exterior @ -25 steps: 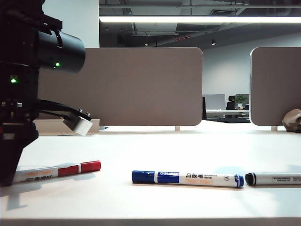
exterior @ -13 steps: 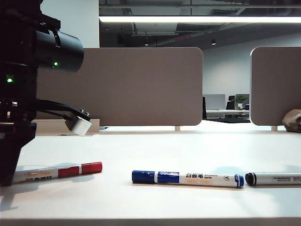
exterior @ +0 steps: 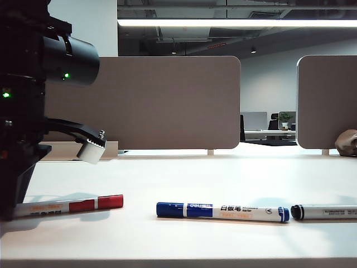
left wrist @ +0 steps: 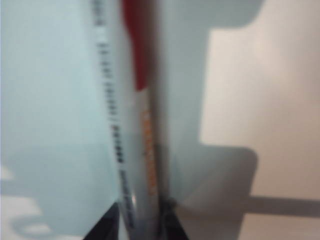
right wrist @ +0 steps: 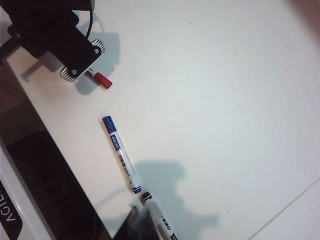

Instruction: Pick up the markers one by one and line them up horizontally in a straight line on the table.

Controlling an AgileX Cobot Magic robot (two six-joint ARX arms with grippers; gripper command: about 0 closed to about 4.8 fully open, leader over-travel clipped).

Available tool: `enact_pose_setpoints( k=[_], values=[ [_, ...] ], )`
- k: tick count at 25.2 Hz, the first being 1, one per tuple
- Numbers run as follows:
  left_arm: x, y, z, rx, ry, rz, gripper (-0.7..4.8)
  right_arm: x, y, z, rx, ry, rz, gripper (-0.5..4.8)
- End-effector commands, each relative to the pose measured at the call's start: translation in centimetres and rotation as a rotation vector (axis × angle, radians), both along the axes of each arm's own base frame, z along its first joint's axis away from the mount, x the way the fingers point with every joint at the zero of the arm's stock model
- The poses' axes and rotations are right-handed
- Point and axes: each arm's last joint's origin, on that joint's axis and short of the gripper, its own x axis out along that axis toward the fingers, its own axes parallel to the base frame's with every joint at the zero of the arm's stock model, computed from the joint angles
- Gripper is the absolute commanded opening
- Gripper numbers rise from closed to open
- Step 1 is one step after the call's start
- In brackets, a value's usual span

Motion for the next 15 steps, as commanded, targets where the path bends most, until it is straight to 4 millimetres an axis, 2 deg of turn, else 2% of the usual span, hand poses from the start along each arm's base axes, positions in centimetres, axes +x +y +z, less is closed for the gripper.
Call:
enact_pose_setpoints(
  k=[1, 5, 15],
  values=[
    [-0.11, 0.08, -0.69, 0.009, 0.022, -0.048, 1.23, -0.15, -0.10, 0.16, 0.007, -0.006, 0.006, -0.05],
    [0.09, -0.02, -0.67, 0.007, 0.005, -0.099, 1.24, -0.15, -0.10, 0.15, 0.006, -0.007, 0.008, -0.05],
    [0.61, -0.23, -0.61, 0.001, -0.063, -0.061, 1.26, -0.21, -0.14, 0.09, 0.001, 0.002, 0.010, -0.05]
  ],
)
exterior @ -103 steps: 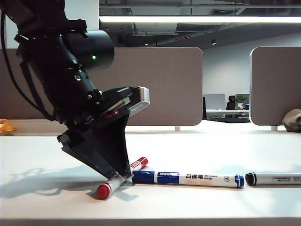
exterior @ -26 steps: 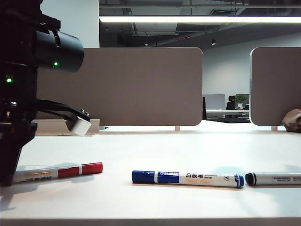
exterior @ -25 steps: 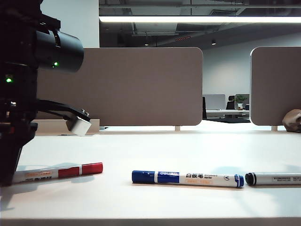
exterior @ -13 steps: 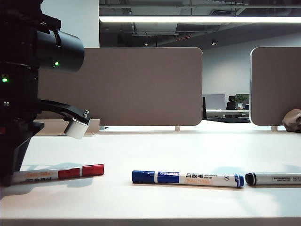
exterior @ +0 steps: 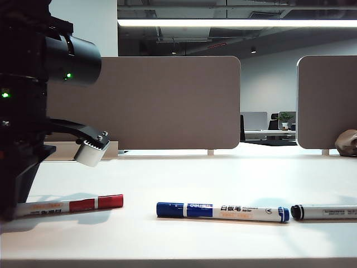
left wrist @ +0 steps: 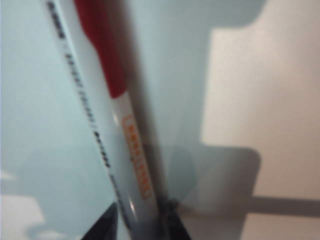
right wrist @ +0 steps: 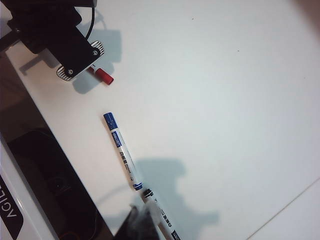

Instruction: Pick up the markers one by one and line them up horizontally in a straight line on the table.

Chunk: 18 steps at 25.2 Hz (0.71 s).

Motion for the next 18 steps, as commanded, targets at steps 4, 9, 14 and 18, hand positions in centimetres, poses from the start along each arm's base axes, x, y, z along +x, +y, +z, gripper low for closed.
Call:
enact_pose_setpoints(
  k=[4, 9, 14, 18],
  values=[
    [0.42, -0.29, -0.56, -0.061, -0.023, 0.040, 1.59, -0.18, -0.10, 0.20, 0.011, -0.003, 0.009, -0.05],
    [0.34, -0.29, -0.57, -0.066, -0.013, 0.042, 2.25, -0.24, -0.03, 0.20, 0.030, 0.014, 0.030, -0.05],
    [0.18, -0.43, -0.58, -0.119, 0.028, 0.051, 2.49, -0.21, -0.07, 0.19, 0.030, 0.014, 0.028, -0.05],
    [0.29, -0.61, -0.51, -0.150, 0.027, 0.046, 2.48, -0.13, -0.13, 0.15, 0.028, 0.016, 0.023, -0.05]
  ],
)
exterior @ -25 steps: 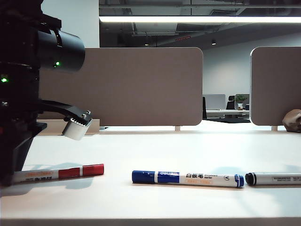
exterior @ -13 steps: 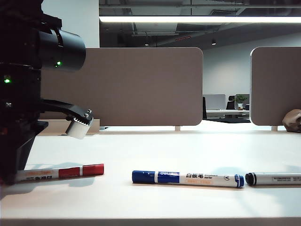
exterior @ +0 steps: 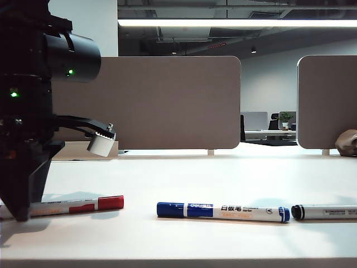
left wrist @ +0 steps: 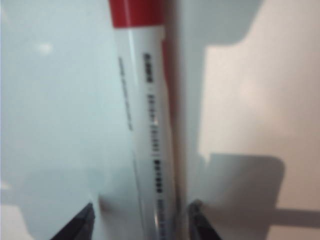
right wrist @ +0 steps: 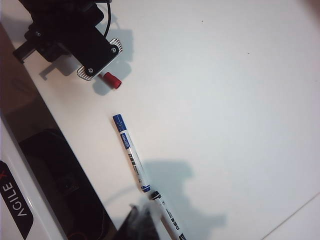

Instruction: Pick up the markers one by one and line them up horizontally in a straight line on the table.

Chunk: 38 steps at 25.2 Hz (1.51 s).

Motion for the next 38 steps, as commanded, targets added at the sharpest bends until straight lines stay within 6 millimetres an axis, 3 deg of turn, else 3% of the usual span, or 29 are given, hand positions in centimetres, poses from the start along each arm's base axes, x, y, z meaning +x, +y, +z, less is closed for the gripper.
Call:
enact_pose_setpoints(
  k=[1, 8, 11, 21, 30, 38],
  values=[
    [0.0, -0.4, -0.5, -0.063, 0.034, -0.008, 2.47, -0.1, -0.1, 0.2, 0.009, -0.007, 0.006, -0.05],
    [0.6, -1.3, 0.9, -0.158, 0.039, -0.032, 2.36, -0.1, -0.1, 0.1, 0.007, -0.004, 0.006, -0.05],
    [0.4, -1.5, 0.9, -0.151, 0.042, -0.063, 1.74, -0.1, -0.1, 0.1, 0.007, -0.004, 0.006, -0.06],
    [0.3, -1.5, 0.8, -0.140, 0.056, -0.087, 1.83, -0.1, -0.1, 0.1, 0.010, 0.001, 0.011, -0.05],
    [0.1, -2.1, -0.8, -0.126, 0.151, -0.107, 1.82, -0.2, -0.1, 0.1, 0.007, 0.004, 0.010, -0.05],
    [-0.4, -2.3, -0.8, -0.113, 0.177, -0.144, 1.46, -0.2, -0.1, 0.1, 0.007, 0.004, 0.011, -0.06]
  ],
)
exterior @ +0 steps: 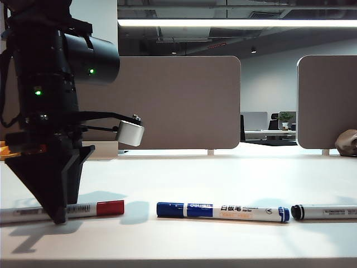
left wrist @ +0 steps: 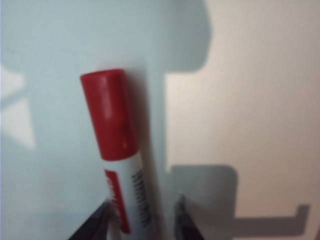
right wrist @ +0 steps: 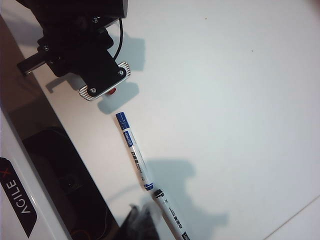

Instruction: Pick up the markers one by one and line them up horizontally in a straight line on the table.

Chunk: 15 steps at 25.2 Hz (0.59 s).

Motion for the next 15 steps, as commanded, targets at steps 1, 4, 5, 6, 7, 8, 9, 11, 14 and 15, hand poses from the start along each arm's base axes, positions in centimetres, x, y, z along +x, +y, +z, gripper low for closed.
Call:
enact_pose_setpoints(
  k=[1, 4, 5, 6, 7, 8, 9, 11, 14, 15],
  values=[
    [-0.5, 0.2, -0.8, 0.026, 0.067, -0.013, 1.47, -0.1, -0.1, 0.2, 0.007, -0.008, 0.004, -0.06],
    [-0.9, 0.3, -0.8, 0.044, 0.089, -0.063, 1.48, -0.1, -0.1, 0.2, 0.008, -0.008, 0.005, -0.05],
    [-1.1, 0.2, -0.8, 0.049, 0.093, -0.083, 1.48, -0.1, -0.1, 0.2, 0.007, -0.009, 0.005, -0.05],
    [-1.2, 0.1, -0.8, 0.053, 0.094, -0.103, 1.48, -0.1, -0.1, 0.2, 0.008, -0.008, 0.005, -0.06],
    [-1.4, -0.2, -0.8, 0.067, 0.087, -0.123, 1.48, -0.1, -0.1, 0.2, 0.008, -0.008, 0.005, -0.05],
    [-1.6, -0.4, -0.8, 0.074, 0.082, -0.144, 1.48, -0.1, -0.1, 0.2, 0.008, -0.008, 0.005, -0.05],
    [-1.7, -0.5, -0.8, 0.076, 0.083, -0.161, 1.48, -0.1, -0.1, 0.2, 0.007, -0.009, 0.005, -0.06],
    [-1.8, -0.8, -0.8, 0.088, 0.061, -0.183, 1.48, -0.1, -0.1, 0.2, 0.007, -0.009, 0.006, -0.05],
    [-1.5, -0.8, -0.8, 0.105, 0.027, -0.198, 1.48, -0.2, -0.1, 0.2, 0.017, 0.000, 0.016, -0.05],
    [-1.5, -0.8, -0.8, 0.110, 0.018, -0.197, 1.48, -0.2, -0.1, 0.2, 0.018, 0.001, 0.017, -0.05]
  ],
)
